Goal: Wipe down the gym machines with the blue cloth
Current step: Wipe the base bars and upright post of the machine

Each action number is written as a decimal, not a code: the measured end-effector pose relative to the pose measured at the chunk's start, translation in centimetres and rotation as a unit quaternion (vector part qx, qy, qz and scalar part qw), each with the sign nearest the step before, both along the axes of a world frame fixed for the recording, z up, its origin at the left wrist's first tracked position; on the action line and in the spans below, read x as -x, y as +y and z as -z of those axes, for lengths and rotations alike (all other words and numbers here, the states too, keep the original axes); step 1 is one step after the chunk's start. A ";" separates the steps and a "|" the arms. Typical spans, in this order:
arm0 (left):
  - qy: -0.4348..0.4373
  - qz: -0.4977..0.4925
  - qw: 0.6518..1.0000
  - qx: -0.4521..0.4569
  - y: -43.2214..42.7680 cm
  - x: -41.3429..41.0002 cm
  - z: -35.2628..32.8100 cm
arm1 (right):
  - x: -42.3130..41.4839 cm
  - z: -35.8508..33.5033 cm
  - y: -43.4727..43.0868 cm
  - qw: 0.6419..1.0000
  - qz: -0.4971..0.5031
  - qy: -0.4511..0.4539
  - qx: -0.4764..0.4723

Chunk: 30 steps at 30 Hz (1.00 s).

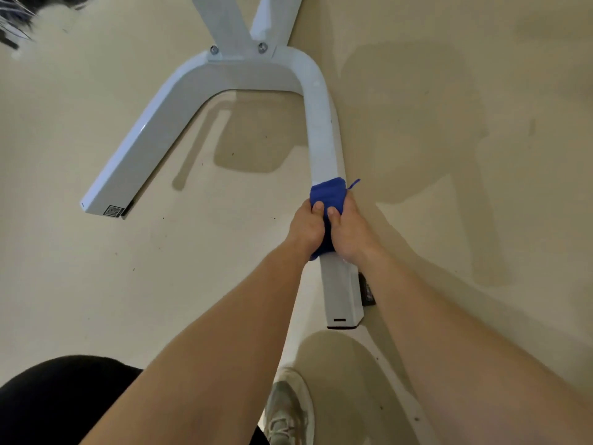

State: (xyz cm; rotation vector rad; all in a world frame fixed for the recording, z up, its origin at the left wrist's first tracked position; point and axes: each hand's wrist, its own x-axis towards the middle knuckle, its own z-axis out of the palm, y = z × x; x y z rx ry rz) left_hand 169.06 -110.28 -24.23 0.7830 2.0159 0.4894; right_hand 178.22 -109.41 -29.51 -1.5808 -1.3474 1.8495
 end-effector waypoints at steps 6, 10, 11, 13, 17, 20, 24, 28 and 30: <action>0.025 0.054 0.998 0.008 -1.3 0.2 -0.8 | -0.9 -1.9 -0.9 0.998 -0.021 -0.049 -0.014; 0.120 0.142 0.981 0.061 -5.3 -0.3 -2.3 | -3.3 -3.2 -6.4 0.996 -0.032 -0.088 -0.011; 0.137 0.149 0.976 0.077 -6.2 -0.4 -2.8 | -3.9 -3.6 -7.2 0.994 -0.035 -0.106 -0.013; 0.176 0.153 0.967 0.100 -7.3 -0.6 -3.7 | -4.8 -4.5 -8.0 0.990 -0.037 -0.136 -0.025; 0.254 0.163 0.947 0.106 -7.1 -1.3 -5.4 | -5.9 -5.8 -7.8 0.981 -0.048 -0.183 -0.053; 0.280 0.170 0.941 0.087 -6.1 -2.0 -6.4 | -6.8 -6.3 -6.6 0.977 -0.073 -0.200 -0.032; 0.269 0.213 0.938 0.046 -3.8 -4.4 -8.7 | -9.7 -9.6 -4.2 0.971 -0.067 -0.224 -0.054; 0.240 0.288 0.923 0.092 -2.7 -7.3 -13.8 | -14.3 -16.0 -3.8 0.945 -0.089 -0.310 -0.057; 0.230 0.316 0.915 0.102 -2.5 -8.8 -17.4 | -16.7 -20.2 -4.2 0.929 -0.097 -0.352 -0.052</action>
